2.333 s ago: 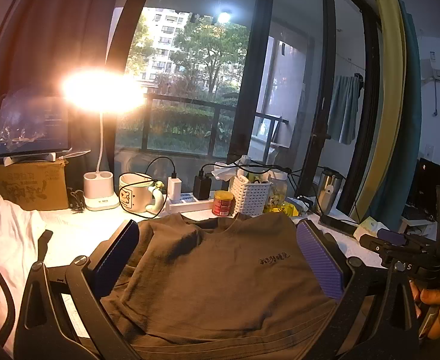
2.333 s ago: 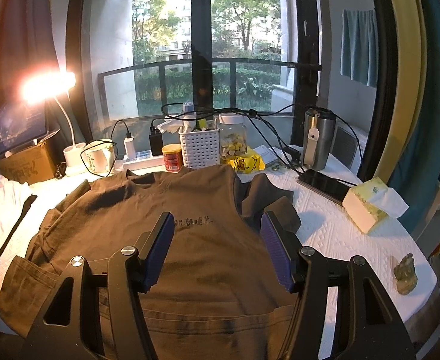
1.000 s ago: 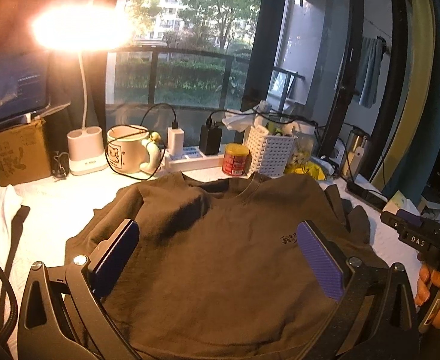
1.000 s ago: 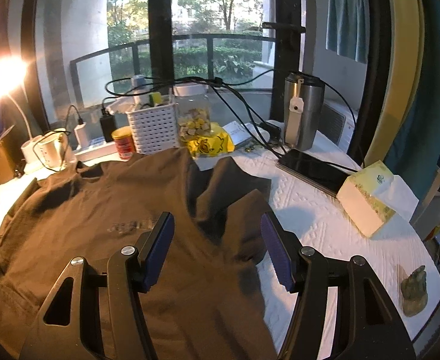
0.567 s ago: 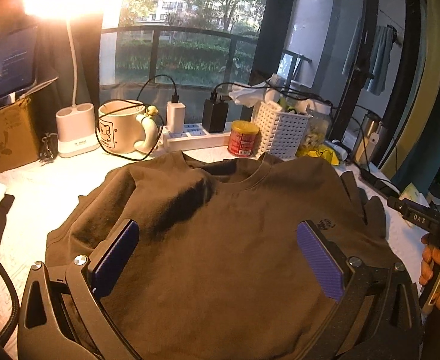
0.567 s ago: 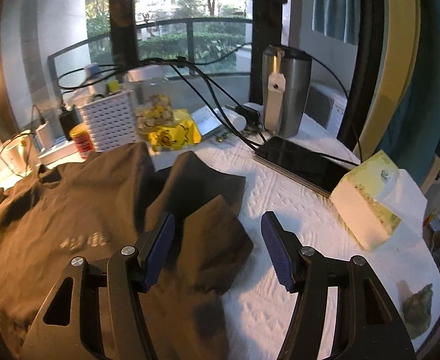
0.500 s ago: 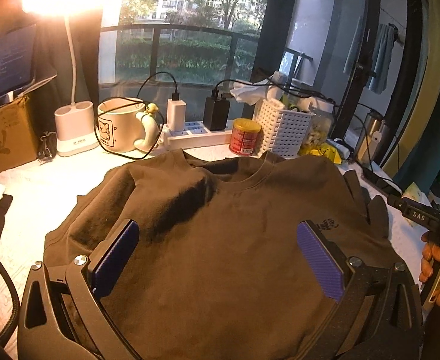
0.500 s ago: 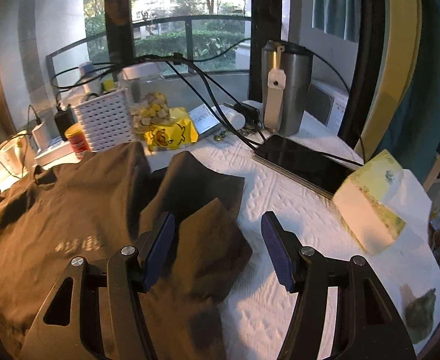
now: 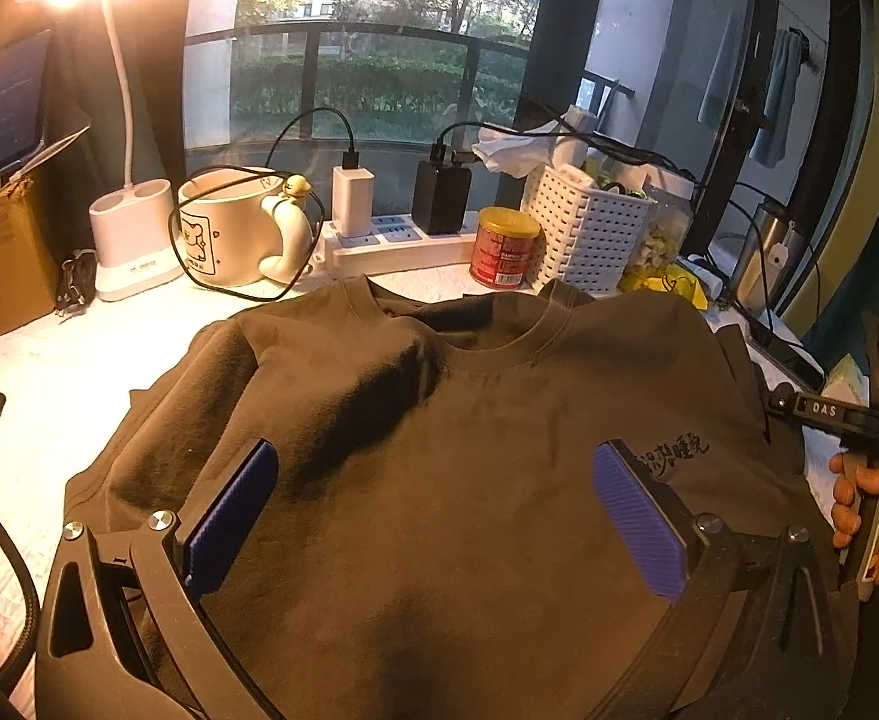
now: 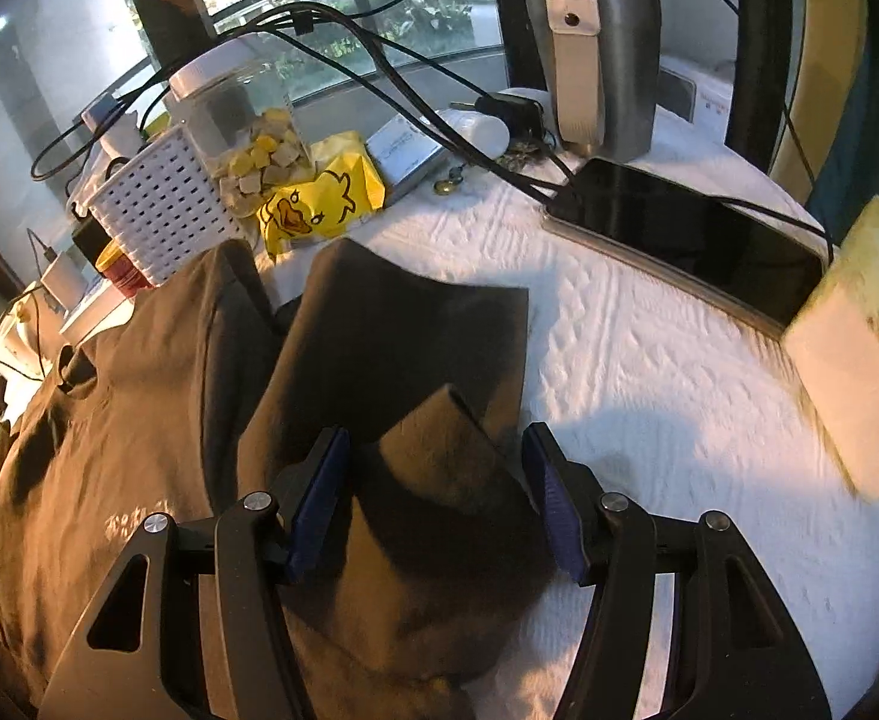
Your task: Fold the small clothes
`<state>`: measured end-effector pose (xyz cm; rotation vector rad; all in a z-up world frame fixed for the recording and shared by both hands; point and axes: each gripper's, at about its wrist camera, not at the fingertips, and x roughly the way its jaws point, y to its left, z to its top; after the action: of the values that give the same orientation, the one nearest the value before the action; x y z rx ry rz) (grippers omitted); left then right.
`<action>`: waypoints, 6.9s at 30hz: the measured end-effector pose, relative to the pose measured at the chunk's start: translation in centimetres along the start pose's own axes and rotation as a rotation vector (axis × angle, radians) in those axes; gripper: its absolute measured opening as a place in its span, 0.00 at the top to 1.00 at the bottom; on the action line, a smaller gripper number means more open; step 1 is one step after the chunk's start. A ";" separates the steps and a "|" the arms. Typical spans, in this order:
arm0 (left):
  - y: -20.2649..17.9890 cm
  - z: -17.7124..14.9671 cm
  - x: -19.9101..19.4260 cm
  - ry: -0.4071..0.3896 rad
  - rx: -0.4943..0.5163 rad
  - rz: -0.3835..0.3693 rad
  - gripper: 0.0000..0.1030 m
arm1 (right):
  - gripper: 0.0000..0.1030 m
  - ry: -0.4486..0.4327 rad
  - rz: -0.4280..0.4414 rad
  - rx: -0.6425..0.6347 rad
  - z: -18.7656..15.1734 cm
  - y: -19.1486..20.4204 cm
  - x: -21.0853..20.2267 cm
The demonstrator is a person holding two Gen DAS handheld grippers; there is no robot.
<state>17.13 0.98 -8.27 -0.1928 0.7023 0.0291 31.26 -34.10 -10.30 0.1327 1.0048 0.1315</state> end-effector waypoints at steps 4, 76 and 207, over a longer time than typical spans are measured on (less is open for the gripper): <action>0.1 0.0 -0.2 0.001 0.002 -0.004 0.00 | 0.80 -0.022 -0.042 -0.103 0.1 1.3 0.7; 4.4 -3.7 -8.5 -0.045 -0.002 0.035 0.00 | 0.49 0.065 0.298 -0.493 -11.7 15.0 -6.6; 4.7 -4.0 -4.4 0.220 0.153 -0.310 0.33 | 0.49 -0.051 0.155 -0.247 -11.7 9.8 -9.5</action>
<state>10.75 5.00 -9.19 -0.1570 0.8838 -0.3454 15.82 -25.51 -6.97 -0.0121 0.9189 0.3898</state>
